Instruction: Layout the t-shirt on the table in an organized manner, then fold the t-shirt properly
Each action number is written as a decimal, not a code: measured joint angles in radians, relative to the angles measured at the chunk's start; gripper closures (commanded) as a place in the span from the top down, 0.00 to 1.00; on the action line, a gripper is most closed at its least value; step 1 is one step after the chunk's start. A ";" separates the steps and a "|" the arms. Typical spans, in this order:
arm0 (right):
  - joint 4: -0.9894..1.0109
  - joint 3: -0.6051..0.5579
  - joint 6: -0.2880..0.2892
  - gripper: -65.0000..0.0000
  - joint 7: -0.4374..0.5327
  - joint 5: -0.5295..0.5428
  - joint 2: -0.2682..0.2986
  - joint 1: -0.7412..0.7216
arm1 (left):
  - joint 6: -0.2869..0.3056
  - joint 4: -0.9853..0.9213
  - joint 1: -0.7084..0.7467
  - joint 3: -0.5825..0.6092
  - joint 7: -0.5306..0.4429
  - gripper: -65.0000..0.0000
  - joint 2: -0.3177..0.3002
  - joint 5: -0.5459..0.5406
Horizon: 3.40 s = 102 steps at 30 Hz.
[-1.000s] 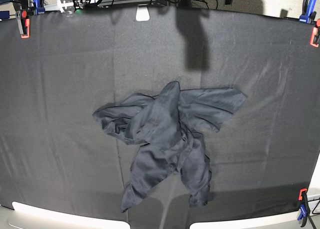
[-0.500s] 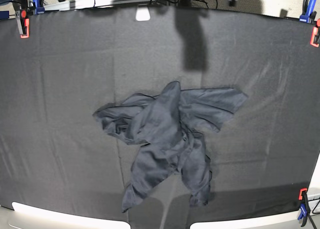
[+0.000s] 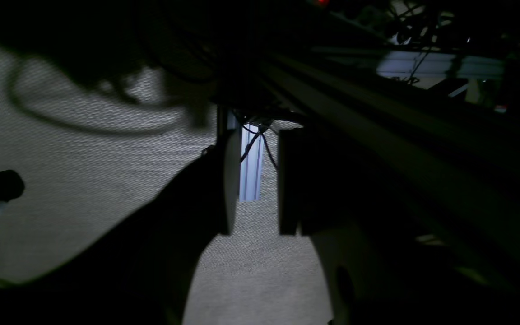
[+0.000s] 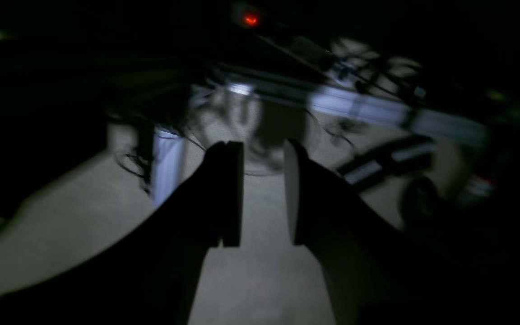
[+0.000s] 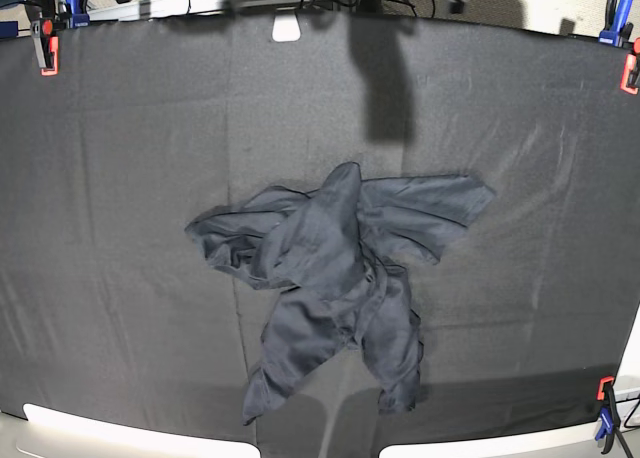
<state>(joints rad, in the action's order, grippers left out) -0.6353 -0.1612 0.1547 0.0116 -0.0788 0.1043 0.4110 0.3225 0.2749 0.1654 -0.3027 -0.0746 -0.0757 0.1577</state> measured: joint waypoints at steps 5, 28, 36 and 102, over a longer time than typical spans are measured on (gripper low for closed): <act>0.005 -0.007 0.017 0.23 -0.008 0.000 -0.016 0.021 | -0.001 0.000 0.000 0.000 0.000 0.19 -0.006 0.000; 0.001 -0.006 0.010 0.04 0.003 0.004 -0.010 0.005 | -0.001 0.005 0.000 0.000 -0.004 0.19 -0.005 0.000; 0.002 -0.006 0.010 0.00 0.002 0.004 -0.010 0.013 | 0.000 0.030 0.030 0.000 -0.054 0.00 -0.003 0.000; -1.101 0.002 -0.194 0.45 0.076 0.293 0.323 0.741 | 0.002 1.070 0.635 0.002 -0.010 0.38 -0.086 -0.292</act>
<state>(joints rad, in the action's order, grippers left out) -1.7367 -0.1596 -0.0391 0.0872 0.2142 0.4274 1.1519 0.3248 1.3445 0.8001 -0.3008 -0.0841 -0.1619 -0.1345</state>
